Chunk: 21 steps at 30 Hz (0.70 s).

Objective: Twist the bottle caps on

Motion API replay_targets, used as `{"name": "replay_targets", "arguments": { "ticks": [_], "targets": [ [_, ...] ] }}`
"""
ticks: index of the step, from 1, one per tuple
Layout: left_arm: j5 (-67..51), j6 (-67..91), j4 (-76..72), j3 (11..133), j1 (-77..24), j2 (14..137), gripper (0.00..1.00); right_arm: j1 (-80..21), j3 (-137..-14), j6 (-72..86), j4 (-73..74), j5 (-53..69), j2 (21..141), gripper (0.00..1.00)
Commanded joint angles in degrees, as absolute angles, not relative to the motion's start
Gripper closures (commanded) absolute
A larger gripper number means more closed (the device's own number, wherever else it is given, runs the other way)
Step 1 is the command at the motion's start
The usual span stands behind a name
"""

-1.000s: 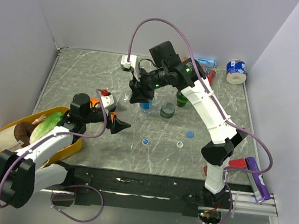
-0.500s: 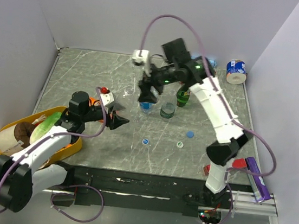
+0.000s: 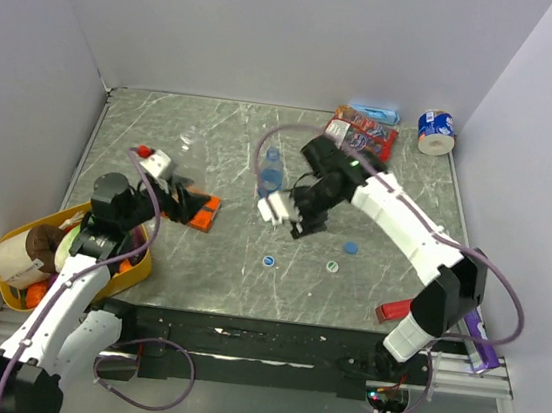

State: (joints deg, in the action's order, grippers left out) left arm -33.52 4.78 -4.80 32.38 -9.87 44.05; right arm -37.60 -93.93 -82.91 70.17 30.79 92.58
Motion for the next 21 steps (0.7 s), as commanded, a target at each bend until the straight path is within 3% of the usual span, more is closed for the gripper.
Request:
{"name": "replay_targets", "arguments": {
  "ticks": [1,9,13,21],
  "targets": [
    [-30.4,12.4,-6.1,35.9,-5.5,43.7,0.99,-41.9,-85.5,-101.7,62.9,28.8,93.1,0.34],
    [-33.2,9.9,-4.5,35.0,-2.9,40.6,0.99,-47.4,-80.9,-107.9,60.7,27.9,102.0,0.34],
    [-34.6,10.2,-2.7,34.7,-1.1,39.5,0.99,-47.4,-82.3,-107.4,59.3,26.3,107.6,0.39],
    [-36.4,12.5,-4.7,33.1,-0.1,39.5,0.99,-47.0,-82.4,-108.0,58.4,24.3,110.0,0.4]
  ]
}}
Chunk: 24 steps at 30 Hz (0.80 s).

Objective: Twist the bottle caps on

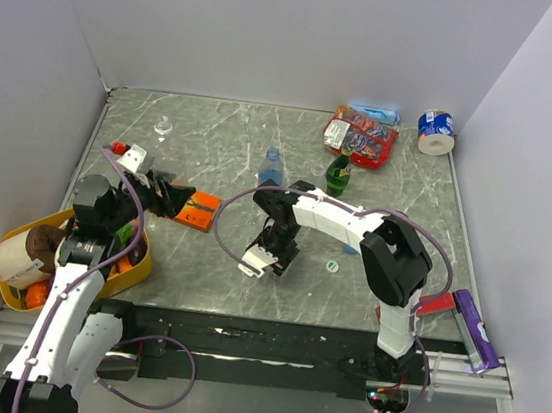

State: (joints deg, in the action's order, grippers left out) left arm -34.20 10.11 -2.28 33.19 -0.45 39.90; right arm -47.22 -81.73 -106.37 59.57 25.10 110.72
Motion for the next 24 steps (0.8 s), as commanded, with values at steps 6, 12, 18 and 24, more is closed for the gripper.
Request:
{"name": "replay_targets", "arguments": {
  "ticks": [6,12,18,24],
  "targets": [
    [-36.7,12.6,-5.0,33.1,1.8,39.8,0.99,-47.1,-82.1,-106.6,57.9,23.8,111.2,0.41],
    [-37.1,12.8,-5.2,32.7,1.8,40.0,0.99,-47.4,-81.2,-105.4,56.5,24.1,111.4,0.42],
    [-37.1,12.7,-5.4,32.3,1.8,39.9,0.99,-48.0,-81.7,-104.8,57.3,24.1,112.2,0.44],
    [-37.0,12.6,-5.4,31.8,1.9,39.9,0.99,-48.8,-81.0,-103.5,56.6,24.3,112.6,0.44]
  ]
}}
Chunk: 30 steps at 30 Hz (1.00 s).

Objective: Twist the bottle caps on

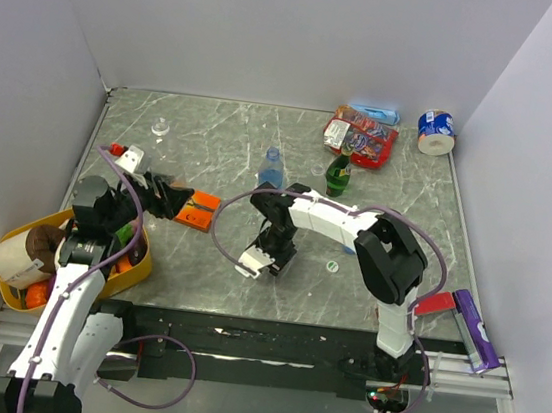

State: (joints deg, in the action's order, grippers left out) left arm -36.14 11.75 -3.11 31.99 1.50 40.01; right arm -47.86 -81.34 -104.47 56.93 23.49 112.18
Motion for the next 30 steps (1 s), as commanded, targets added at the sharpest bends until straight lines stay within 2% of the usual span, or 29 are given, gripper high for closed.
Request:
{"name": "replay_targets", "arguments": {
  "ticks": [1,10,20,26,30],
  "targets": [
    [-37.0,12.5,-5.4,31.7,1.9,39.8,0.99,-49.0,-80.9,-103.3,56.3,24.3,112.6,0.45],
    [-37.0,12.7,-6.4,31.2,1.9,40.4,0.99,-49.1,-81.8,-101.5,55.5,23.6,113.8,0.52],
    [-37.0,12.6,-6.7,31.0,2.0,41.1,0.99,-49.1,-81.1,-100.7,54.4,24.5,113.4,0.56],
    [-37.9,12.0,-7.3,30.9,1.9,42.2,0.99,-49.1,-81.8,-96.7,53.3,26.2,111.5,0.66],
    [-41.2,6.4,-7.6,31.8,1.5,44.6,0.99,-48.3,-87.5,-89.7,57.2,30.7,107.1,0.73]
  ]
}}
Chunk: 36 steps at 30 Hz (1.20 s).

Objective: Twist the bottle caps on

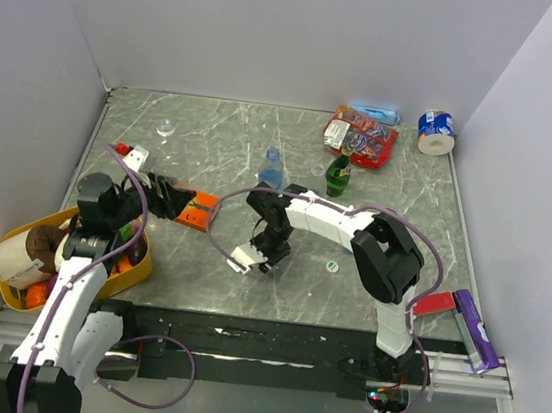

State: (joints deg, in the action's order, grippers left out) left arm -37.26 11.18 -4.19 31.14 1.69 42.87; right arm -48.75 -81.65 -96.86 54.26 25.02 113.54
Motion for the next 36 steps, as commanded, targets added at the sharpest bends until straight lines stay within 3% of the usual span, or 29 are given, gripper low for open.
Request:
{"name": "replay_targets", "arguments": {
  "ticks": [1,8,14,25,36],
  "targets": [
    [-43.7,4.2,-7.0,32.9,1.2,46.4,0.99,-47.8,-89.1,-87.8,58.2,31.5,104.6,0.74],
    [-50.9,-17.1,-3.3,37.5,-5.9,56.1,0.99,-43.3,-106.3,-78.1,72.2,35.5,94.8,0.8],
    [-52.2,-30.4,-3.5,37.0,-15.5,61.8,0.99,-41.3,-106.3,-77.2,77.4,30.9,85.7,0.81],
    [-46.2,-33.0,-10.5,32.2,-28.6,63.6,0.99,-44.4,-108.9,-80.8,76.2,29.5,85.3,0.8],
    [-45.8,-33.2,-10.1,32.6,-29.2,64.8,0.99,-47.0,-111.4,-85.2,77.5,31.7,87.4,0.79]
  ]
}}
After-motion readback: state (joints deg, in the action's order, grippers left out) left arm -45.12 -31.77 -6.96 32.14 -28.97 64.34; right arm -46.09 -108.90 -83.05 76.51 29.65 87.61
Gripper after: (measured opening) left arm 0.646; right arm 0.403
